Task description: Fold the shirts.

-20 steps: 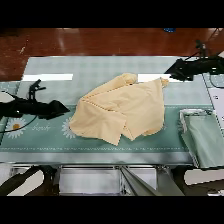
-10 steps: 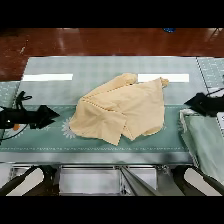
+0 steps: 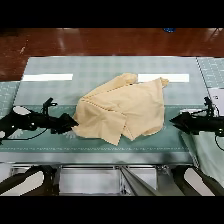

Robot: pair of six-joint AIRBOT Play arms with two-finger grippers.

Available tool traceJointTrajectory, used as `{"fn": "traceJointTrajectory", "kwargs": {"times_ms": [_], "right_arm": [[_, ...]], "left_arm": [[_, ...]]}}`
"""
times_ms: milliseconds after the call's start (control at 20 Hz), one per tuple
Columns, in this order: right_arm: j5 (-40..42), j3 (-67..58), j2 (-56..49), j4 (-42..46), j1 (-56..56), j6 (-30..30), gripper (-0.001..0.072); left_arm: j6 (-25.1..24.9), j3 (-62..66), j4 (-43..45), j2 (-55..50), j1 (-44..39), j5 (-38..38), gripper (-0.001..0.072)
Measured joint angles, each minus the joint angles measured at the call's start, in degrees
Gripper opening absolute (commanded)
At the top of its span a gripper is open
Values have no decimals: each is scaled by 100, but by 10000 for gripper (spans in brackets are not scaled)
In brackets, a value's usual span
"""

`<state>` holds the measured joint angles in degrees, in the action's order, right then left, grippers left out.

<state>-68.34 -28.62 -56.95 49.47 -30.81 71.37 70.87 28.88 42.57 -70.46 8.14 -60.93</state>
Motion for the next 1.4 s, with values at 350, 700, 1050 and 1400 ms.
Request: {"fn": "traceJointTrajectory", "kwargs": {"times_ms": [350, 700, 1050, 1400], "right_arm": [[122, 435, -28, -79, 4, 17, 408], [505, 328, -951, -542, 1078, 68, 408], [1051, -1167, -2109, -1121, 2505, 83, 25], [142, -4140, -1558, -715, 2459, 308, 24]], "left_arm": [[-83, 170, -229, -177, -317, 415, 19], [-114, 227, -291, -192, -348, 361, 19], [-122, 444, -363, -192, -310, 323, 19], [-118, 2570, -1338, 33, 225, -94, 19]]}}
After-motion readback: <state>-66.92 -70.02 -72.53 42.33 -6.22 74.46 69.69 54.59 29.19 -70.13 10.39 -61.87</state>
